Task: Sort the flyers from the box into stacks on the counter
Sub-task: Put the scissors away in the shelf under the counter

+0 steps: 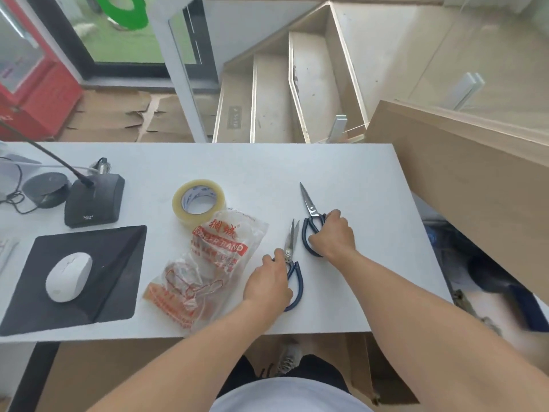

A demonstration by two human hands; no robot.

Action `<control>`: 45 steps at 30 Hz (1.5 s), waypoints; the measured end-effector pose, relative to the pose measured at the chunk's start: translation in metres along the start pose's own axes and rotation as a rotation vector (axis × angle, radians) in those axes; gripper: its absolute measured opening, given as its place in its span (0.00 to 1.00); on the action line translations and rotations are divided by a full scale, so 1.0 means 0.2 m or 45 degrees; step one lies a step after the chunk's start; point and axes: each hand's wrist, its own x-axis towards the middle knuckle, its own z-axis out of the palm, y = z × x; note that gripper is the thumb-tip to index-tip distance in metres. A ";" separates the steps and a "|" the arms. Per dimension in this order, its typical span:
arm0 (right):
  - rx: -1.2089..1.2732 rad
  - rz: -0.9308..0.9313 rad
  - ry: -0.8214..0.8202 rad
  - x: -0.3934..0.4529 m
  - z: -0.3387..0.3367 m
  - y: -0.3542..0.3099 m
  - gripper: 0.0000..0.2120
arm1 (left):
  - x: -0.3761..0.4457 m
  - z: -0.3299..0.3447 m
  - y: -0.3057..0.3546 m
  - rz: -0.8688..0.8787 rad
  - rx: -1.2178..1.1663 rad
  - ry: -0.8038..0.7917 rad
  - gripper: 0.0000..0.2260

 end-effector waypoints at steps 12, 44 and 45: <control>0.167 0.050 -0.061 -0.15 -0.08 0.12 0.05 | -0.06 0.06 0.08 -0.103 -0.382 0.032 0.22; 0.801 -0.209 0.248 -1.42 0.29 0.51 0.19 | -1.04 0.49 -0.13 0.029 -0.681 0.372 0.19; 0.839 -0.217 0.262 -1.51 0.33 0.53 0.18 | -1.11 0.53 -0.16 0.028 -0.708 0.378 0.19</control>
